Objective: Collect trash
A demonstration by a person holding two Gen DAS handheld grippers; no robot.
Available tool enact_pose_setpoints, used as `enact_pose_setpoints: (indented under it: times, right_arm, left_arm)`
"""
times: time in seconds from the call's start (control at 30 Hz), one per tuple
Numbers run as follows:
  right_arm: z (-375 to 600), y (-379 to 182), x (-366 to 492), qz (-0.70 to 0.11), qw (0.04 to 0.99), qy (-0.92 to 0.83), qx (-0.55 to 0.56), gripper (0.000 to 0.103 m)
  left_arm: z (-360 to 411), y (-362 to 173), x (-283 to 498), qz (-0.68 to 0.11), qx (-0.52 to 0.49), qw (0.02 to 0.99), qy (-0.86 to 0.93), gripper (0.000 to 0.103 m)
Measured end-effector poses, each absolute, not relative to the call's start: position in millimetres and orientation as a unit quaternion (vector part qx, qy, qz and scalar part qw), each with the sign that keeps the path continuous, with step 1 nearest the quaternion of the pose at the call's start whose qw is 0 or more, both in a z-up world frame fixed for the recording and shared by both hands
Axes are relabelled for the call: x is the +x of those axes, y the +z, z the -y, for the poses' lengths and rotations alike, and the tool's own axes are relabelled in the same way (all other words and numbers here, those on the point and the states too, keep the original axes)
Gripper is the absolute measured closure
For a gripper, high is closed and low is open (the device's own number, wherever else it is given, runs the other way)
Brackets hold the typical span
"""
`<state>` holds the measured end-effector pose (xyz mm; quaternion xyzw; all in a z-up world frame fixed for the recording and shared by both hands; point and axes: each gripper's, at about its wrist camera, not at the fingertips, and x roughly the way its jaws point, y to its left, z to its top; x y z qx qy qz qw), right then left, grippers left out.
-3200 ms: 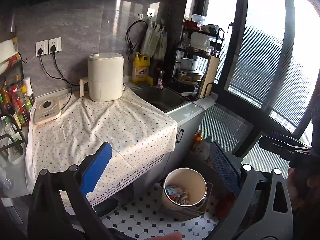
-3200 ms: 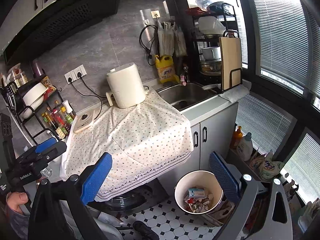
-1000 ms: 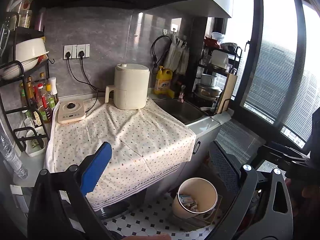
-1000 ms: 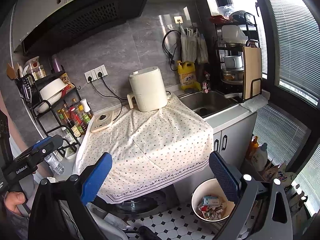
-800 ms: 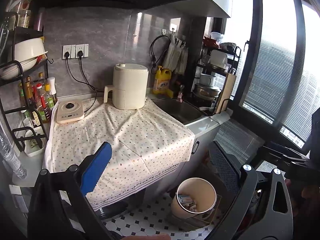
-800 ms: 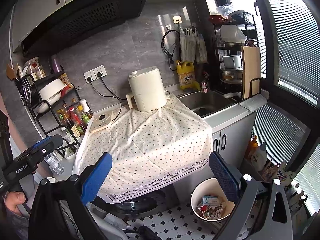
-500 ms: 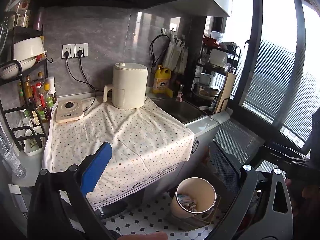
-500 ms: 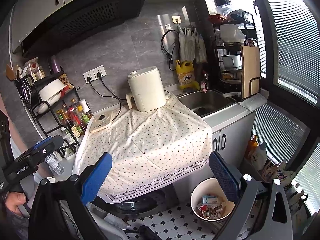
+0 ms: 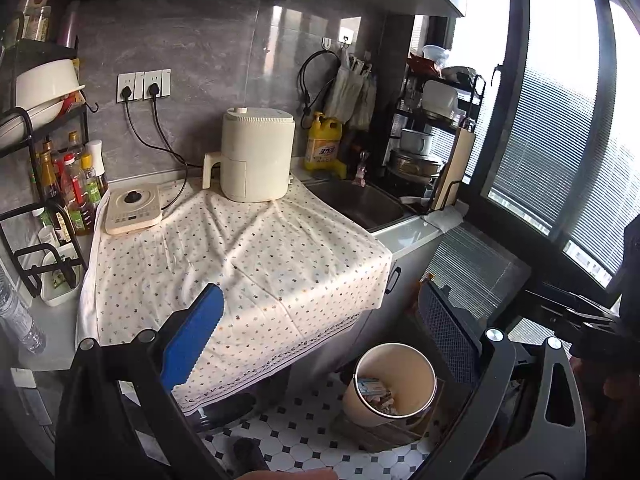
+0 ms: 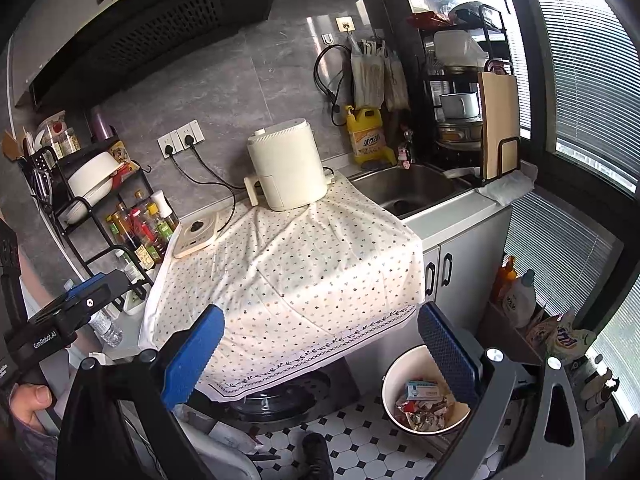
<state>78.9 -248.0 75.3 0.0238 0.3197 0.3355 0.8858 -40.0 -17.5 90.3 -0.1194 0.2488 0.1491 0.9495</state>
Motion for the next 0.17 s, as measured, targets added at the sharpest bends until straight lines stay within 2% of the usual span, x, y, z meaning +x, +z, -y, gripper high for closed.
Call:
enact_pose_setpoints:
  times: [0.17]
  right_arm:
    - [231.2, 62.1, 96.3, -0.334, 0.885, 0.324, 0.03, 0.008]
  left_arm:
    - [-5.8, 78.4, -19.8, -0.261, -0.121, 0.947, 0.14, 0.006]
